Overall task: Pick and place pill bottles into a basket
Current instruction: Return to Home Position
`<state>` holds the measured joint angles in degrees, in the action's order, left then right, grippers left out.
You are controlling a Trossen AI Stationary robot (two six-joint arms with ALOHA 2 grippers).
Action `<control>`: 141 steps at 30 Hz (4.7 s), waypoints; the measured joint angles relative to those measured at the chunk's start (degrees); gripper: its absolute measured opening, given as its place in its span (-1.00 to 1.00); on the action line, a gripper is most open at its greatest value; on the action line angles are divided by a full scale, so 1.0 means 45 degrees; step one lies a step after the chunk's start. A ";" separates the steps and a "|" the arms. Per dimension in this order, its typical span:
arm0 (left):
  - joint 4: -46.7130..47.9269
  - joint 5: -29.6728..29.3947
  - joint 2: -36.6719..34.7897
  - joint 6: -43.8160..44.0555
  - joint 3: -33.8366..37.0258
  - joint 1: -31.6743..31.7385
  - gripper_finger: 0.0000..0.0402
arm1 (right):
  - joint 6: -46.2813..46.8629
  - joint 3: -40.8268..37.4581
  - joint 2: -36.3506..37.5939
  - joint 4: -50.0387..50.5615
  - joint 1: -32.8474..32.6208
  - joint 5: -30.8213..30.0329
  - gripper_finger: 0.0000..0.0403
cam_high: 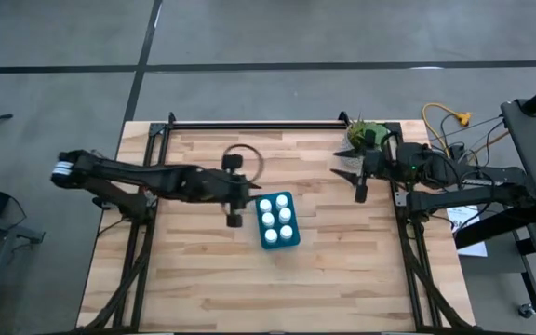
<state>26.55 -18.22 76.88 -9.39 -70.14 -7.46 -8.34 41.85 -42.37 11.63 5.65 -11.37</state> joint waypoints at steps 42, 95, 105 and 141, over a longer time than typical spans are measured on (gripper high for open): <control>-1.3144 0.1268 -1.0353 -0.1404 1.1909 0.0253 -0.65 | 0.0912 -0.4120 0.5925 -0.5972 0.0002 0.3878 -0.22; -1.2947 0.3196 -1.6547 -0.1719 1.5506 0.0243 -0.65 | 0.1107 -0.9181 0.9403 -1.1576 0.0000 0.2481 -0.96; -0.9037 0.2257 -1.6502 -0.1696 1.5506 0.0242 -0.65 | -0.0188 -0.9186 0.9389 -0.6479 0.0001 0.1481 -0.96; -0.6489 0.1560 -1.5527 -0.1326 1.5487 0.0243 -0.65 | 0.1187 -0.9171 0.9054 -0.2905 -0.0005 0.1300 -0.96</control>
<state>-2.65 -11.20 7.01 -15.35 -0.45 -6.37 -2.99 0.58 -1.63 -1.44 5.63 -5.52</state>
